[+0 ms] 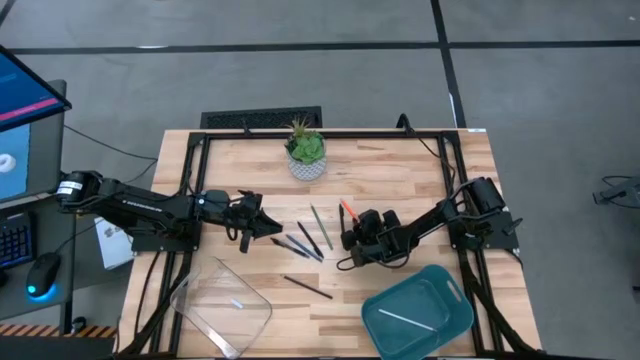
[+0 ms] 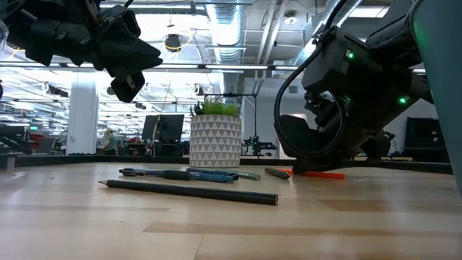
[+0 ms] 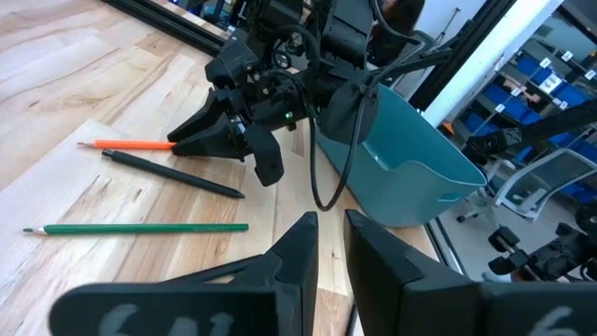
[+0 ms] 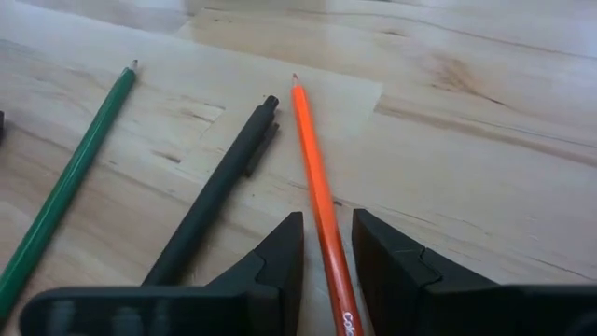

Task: Sort pens & pencils
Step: Put the orange pencil into the blue bin

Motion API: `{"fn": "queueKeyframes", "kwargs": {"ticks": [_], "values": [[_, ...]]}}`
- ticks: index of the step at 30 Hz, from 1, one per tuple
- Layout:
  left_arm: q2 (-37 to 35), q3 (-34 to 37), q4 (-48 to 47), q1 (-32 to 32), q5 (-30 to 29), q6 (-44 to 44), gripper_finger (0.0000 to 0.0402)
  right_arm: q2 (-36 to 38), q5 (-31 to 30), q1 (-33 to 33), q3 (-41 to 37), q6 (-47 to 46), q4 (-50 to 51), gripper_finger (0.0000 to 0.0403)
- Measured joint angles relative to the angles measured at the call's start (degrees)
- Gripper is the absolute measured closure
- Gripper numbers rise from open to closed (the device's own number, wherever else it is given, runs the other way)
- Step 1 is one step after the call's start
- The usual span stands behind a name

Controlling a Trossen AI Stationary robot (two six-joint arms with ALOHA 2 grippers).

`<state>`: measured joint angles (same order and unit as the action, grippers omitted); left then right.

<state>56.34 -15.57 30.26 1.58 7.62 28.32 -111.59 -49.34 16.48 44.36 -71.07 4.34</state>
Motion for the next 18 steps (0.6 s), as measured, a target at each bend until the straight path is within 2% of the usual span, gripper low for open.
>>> {"fn": "queueKeyframes", "kwargs": {"ticks": [8, 18], "values": [[0.0, 0.0, 0.0, 0.0, 0.0, 0.0, 0.0356, -0.1, -0.4, 0.0, 0.0, 0.0, -0.3, 0.0292], [0.0, 0.0, 0.0, 0.0, 0.0, 0.0, 0.0356, -0.1, -0.7, 0.0, 0.1, 0.0, -0.3, 0.0352]]}}
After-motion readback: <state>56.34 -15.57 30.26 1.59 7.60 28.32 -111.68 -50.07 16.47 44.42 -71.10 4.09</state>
